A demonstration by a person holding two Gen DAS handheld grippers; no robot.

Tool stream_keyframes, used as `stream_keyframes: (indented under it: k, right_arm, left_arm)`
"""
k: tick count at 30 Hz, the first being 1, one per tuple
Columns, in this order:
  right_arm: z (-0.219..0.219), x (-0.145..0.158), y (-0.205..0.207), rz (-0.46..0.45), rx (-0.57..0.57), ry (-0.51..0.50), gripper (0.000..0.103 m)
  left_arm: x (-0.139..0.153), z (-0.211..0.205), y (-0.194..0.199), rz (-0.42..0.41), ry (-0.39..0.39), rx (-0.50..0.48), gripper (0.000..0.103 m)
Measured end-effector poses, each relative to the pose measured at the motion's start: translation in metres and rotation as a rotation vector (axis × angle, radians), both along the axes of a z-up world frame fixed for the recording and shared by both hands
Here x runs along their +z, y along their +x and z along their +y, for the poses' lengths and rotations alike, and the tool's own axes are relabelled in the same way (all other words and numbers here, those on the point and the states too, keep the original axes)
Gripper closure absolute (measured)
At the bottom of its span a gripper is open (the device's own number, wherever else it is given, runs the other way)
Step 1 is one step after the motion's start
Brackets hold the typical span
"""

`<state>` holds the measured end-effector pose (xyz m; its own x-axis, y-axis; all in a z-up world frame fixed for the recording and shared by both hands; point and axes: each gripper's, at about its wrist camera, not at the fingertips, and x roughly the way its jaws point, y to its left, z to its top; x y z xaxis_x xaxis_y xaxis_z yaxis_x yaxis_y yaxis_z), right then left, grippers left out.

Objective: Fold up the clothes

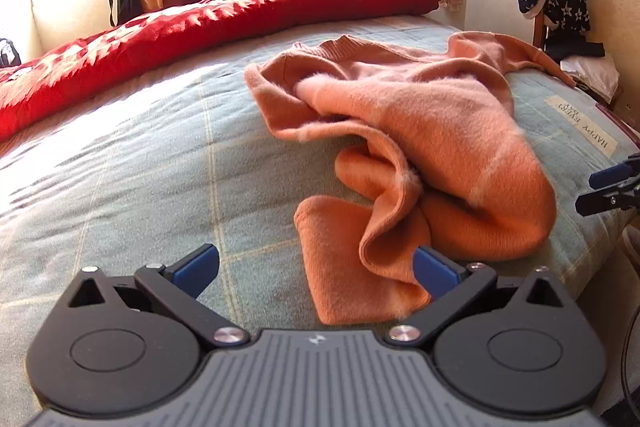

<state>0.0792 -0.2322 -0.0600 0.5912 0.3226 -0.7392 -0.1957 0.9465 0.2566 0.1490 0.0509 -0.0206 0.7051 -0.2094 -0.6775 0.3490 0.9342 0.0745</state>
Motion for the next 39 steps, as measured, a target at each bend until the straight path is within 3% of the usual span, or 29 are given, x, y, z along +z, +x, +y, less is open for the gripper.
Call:
stream_keyframes:
  k: [12,19,24,29,35,39]
  right_arm:
    - [0.002,0.02,0.007,-0.055,0.005,0.018,0.0]
    - [0.014,0.02,0.034,-0.085,0.03,-0.017,0.0]
    - [0.02,0.029,0.053,-0.164,0.066,-0.062,0.0]
    - [0.03,0.039,0.088,-0.209,0.078,-0.112,0.0]
    - [0.041,0.058,0.12,-0.101,0.102,-0.141,0.0]
    - [0.041,0.091,0.127,-0.022,0.097,-0.141,0.0]
  left_arm:
    - [-0.01,-0.019,0.034,0.006,-0.029,-0.047,0.001]
    - [-0.035,-0.03,0.067,0.046,0.038,-0.044,0.001]
    - [-0.04,-0.029,0.083,0.047,0.069,-0.038,0.0]
    - [-0.048,-0.037,0.101,0.116,0.032,-0.081,0.0]
    - [-0.046,-0.039,0.116,0.211,0.043,-0.038,0.0]
    - [-0.048,-0.039,0.12,0.285,0.031,0.037,0.0]
